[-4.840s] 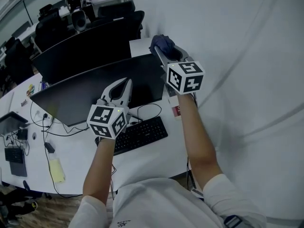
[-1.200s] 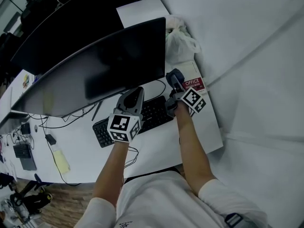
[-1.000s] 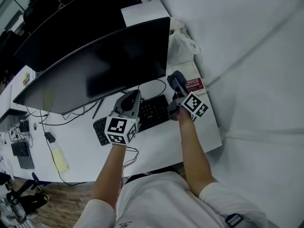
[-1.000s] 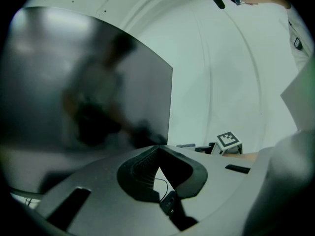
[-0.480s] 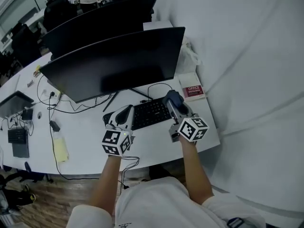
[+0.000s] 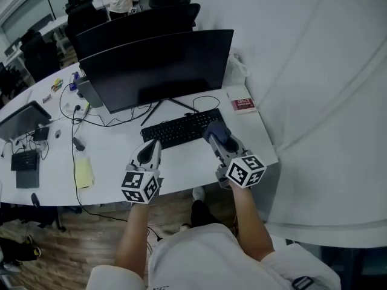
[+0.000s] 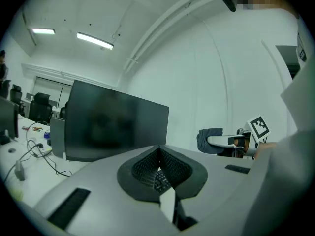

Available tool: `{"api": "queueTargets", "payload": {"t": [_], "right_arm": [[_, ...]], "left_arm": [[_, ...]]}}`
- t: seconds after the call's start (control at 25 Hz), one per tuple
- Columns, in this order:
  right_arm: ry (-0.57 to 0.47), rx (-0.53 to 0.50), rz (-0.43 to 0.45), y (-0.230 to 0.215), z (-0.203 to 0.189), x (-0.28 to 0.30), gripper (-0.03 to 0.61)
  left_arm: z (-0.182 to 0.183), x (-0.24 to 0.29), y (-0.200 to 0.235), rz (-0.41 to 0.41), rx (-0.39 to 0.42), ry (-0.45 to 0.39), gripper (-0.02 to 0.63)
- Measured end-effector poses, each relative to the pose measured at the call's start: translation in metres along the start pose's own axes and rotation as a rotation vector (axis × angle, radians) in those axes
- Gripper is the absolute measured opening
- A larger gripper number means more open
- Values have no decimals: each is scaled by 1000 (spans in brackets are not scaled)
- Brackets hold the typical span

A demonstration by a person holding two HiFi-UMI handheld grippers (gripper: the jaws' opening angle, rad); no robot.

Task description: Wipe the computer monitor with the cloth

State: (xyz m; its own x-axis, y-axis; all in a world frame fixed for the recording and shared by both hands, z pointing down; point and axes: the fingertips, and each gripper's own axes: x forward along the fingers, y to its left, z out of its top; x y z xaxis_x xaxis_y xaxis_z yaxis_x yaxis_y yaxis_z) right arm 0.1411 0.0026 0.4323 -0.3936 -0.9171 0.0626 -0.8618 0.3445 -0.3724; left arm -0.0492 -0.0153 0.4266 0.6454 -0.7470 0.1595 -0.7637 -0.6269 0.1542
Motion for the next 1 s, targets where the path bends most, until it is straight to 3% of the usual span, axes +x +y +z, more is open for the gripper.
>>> {"api": "queueTargets", "payload": {"t": [0.4, 1.0], "right_arm": [[10, -150, 17, 72, 2, -56, 137], [41, -194, 91, 66, 18, -82, 137]], "left_arm": [[0, -87, -15, 12, -12, -33, 9], [9, -91, -45, 55, -29, -72, 9]]}}
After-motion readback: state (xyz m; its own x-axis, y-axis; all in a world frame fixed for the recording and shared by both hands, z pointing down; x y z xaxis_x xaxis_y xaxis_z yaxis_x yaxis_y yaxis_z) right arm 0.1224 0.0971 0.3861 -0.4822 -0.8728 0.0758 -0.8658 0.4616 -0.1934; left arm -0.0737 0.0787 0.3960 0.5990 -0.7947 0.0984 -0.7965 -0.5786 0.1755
